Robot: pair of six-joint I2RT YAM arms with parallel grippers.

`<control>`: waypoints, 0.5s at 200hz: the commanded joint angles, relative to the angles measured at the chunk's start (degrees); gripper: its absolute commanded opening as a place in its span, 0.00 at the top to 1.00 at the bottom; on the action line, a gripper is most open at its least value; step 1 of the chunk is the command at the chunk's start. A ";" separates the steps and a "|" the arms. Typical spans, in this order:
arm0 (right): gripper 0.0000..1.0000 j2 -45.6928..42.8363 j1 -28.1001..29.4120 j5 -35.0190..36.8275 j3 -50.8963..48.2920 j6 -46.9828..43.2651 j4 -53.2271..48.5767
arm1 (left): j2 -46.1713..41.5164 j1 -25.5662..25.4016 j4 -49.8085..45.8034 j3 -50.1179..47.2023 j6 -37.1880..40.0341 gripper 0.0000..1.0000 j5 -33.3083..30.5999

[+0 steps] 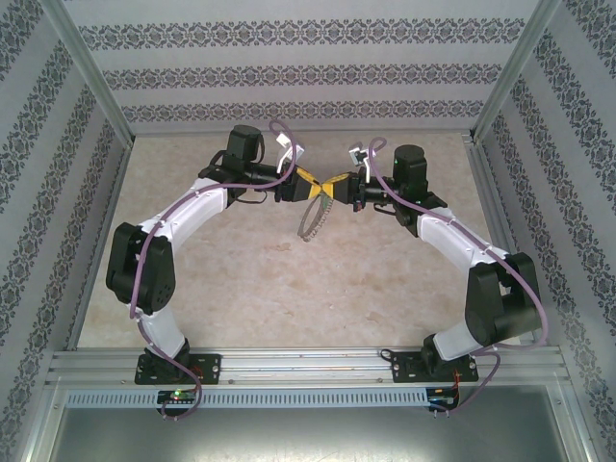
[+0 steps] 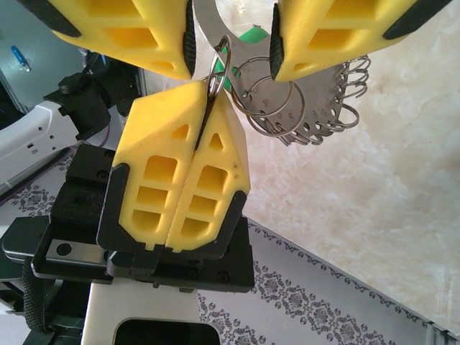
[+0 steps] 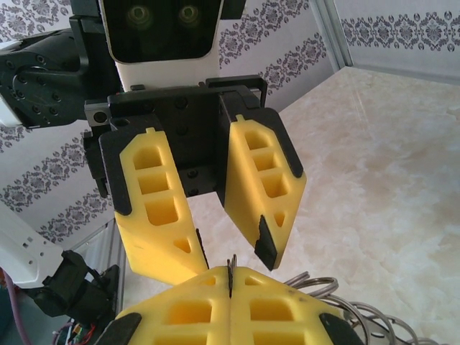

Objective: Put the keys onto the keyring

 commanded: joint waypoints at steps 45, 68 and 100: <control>1.00 -0.49 -0.36 -1.40 1.90 -0.38 2.69 | 1.29 -0.97 4.97 0.53 -2.02 0.70 3.35; 1.00 -0.44 -0.33 -1.25 1.73 -0.40 2.77 | 1.42 -1.17 5.06 0.49 -2.08 0.73 3.51; 1.00 -0.36 -0.34 -0.93 1.81 -0.39 2.76 | 1.43 -1.34 5.16 0.09 -1.94 0.80 3.84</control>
